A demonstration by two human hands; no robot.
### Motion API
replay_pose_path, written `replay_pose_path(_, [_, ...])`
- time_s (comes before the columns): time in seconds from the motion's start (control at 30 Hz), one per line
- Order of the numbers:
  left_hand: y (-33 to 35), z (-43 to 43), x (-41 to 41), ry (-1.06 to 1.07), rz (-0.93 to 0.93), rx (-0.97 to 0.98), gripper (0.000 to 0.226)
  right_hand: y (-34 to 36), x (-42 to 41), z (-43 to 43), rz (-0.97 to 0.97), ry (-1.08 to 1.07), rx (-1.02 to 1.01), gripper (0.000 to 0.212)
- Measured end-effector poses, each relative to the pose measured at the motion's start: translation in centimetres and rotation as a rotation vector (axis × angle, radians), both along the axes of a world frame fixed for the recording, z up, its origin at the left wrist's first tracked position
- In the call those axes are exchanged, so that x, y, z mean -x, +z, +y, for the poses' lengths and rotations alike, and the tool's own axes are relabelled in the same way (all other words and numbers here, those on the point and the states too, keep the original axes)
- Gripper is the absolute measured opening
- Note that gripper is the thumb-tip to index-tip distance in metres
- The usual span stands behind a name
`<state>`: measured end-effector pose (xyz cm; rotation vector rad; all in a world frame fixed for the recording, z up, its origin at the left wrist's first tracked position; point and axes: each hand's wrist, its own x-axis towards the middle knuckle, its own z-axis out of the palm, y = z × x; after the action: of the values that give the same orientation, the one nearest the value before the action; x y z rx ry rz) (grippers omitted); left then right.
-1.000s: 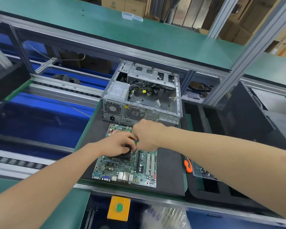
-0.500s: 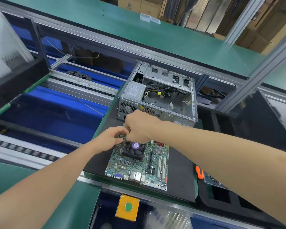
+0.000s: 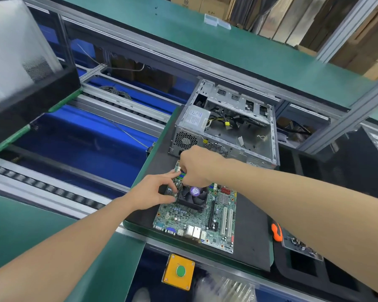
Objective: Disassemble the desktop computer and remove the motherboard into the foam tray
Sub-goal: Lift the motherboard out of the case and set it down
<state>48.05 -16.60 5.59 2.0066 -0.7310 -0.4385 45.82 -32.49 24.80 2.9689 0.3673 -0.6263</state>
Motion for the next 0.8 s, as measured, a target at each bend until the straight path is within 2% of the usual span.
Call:
replay_pose_path(0.27, [0.79,-0.33,0.48,0.071,0.035,0.050,0.023,-0.17,-0.36,0.17,0.040,0.004,0.014,0.030])
replay_pose_path(0.47, [0.45,-0.25,0.28,0.080,0.055,0.022,0.021,0.22,-0.62,-0.01,0.019,0.020,0.016,0.034])
replay_pose_path(0.8, [0.05,-0.22,0.00,0.079,0.038,0.014,0.031,-0.27,-0.72,-0.17,0.024,0.029,0.016,0.034])
